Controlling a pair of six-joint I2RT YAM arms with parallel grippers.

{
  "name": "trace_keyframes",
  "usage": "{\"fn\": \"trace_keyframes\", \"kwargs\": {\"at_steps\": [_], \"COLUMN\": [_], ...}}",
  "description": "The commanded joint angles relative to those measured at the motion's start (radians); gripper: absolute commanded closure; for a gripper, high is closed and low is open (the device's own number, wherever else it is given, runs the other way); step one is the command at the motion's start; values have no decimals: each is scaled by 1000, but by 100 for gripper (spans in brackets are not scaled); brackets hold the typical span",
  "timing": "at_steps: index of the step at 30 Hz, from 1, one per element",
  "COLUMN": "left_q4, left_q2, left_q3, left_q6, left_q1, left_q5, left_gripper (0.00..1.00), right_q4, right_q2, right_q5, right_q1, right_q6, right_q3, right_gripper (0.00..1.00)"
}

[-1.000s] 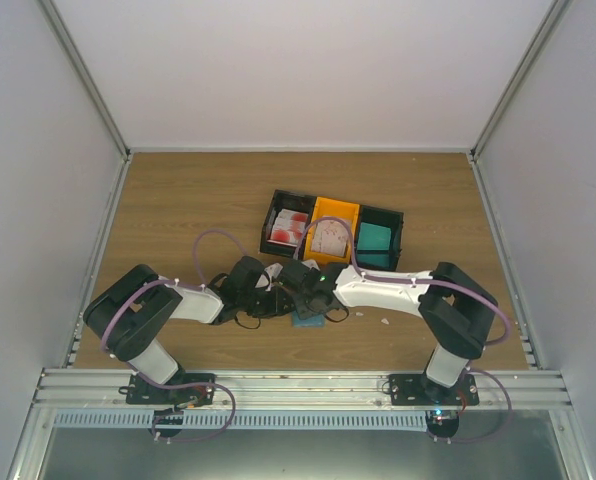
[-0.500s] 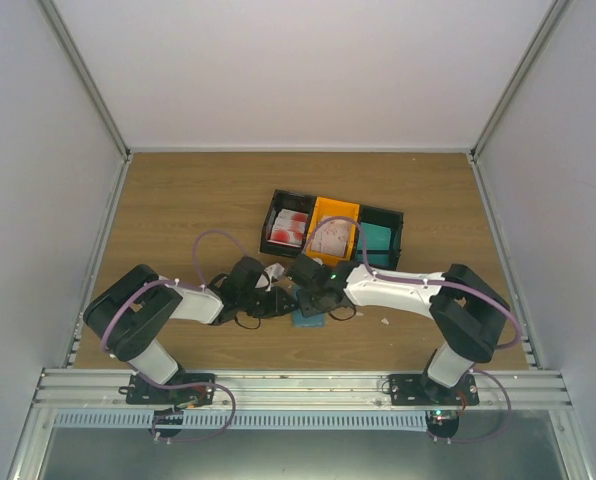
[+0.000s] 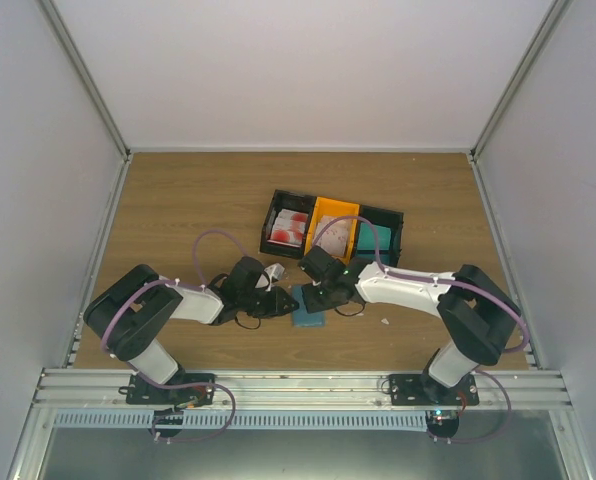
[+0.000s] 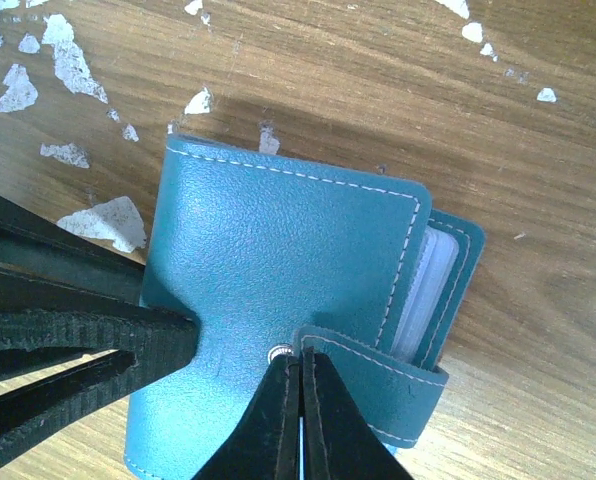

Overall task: Put the credit cards into the card holder
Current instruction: Close the card holder at the center of the board.

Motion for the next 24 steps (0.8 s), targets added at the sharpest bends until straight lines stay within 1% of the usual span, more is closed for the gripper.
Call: {"fn": "trace_keyframes", "kwargs": {"at_steps": [1,13,21,24], "left_q4": [-4,-1,-2,-3], "left_q2": [26,32,32,37], "left_q3": [-18,-20,-17,-16], "left_q6": [7,7,7,6], "left_q1": [-8,-8,-8,-8], "left_q5": [-2,-4,-4,-4], "left_gripper": [82,82,82,82], "right_q4": [53,77,63,69], "right_q2": [-5,-11,12,18], "right_q5": [-46,-106,-97,-124], "right_q1": [-8,-10,-11,-11], "right_q6": [-33,-68,-77,-85], "right_q3": [-21,-34,-32,-35], "right_gripper": [99,100,100,99]}}
